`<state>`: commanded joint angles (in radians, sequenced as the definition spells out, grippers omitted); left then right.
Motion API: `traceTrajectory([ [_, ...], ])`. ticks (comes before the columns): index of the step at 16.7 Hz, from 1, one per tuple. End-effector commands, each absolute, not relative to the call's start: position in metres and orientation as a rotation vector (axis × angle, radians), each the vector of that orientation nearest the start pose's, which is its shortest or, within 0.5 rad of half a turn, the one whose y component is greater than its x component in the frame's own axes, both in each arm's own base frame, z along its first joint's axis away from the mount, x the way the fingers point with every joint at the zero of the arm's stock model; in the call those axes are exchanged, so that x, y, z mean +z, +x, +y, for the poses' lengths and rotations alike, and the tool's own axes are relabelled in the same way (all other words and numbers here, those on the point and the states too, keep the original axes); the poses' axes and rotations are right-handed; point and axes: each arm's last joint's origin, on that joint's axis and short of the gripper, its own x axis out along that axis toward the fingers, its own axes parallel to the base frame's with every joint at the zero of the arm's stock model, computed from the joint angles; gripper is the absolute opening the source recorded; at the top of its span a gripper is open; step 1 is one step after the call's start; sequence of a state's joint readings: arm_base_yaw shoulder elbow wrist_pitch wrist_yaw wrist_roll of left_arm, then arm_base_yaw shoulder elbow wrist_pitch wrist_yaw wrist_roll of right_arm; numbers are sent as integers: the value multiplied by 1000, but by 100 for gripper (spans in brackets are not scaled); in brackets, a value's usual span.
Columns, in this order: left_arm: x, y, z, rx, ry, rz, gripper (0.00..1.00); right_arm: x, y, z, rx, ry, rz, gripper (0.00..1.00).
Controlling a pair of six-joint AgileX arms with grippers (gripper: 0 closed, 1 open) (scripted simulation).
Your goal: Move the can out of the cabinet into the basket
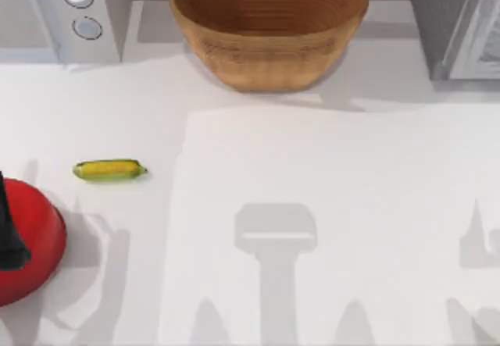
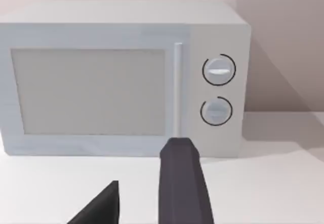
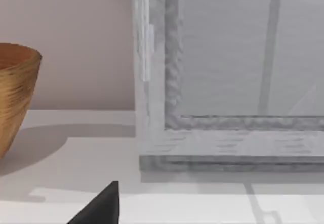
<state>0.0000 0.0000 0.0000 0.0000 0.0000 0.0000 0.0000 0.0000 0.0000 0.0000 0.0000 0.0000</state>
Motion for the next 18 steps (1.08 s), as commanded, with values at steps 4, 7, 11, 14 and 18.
traceTrajectory([
  [4, 160, 106, -1, 0, 0, 0, 100, 168, 105, -1, 2, 0, 1, 100],
  [7, 160, 106, -1, 0, 0, 0, 100, 200, 106, 1, 4, 0, 6, 100],
  [11, 160, 106, -1, 0, 0, 0, 100, 273, 116, 4, 2, -2, 17, 100],
  [14, 160, 106, -1, 0, 0, 0, 100, 336, 135, 9, -1, -4, 25, 100],
  [18, 160, 106, -1, 0, 0, 0, 100, 415, 174, 19, -4, -6, 25, 100],
])
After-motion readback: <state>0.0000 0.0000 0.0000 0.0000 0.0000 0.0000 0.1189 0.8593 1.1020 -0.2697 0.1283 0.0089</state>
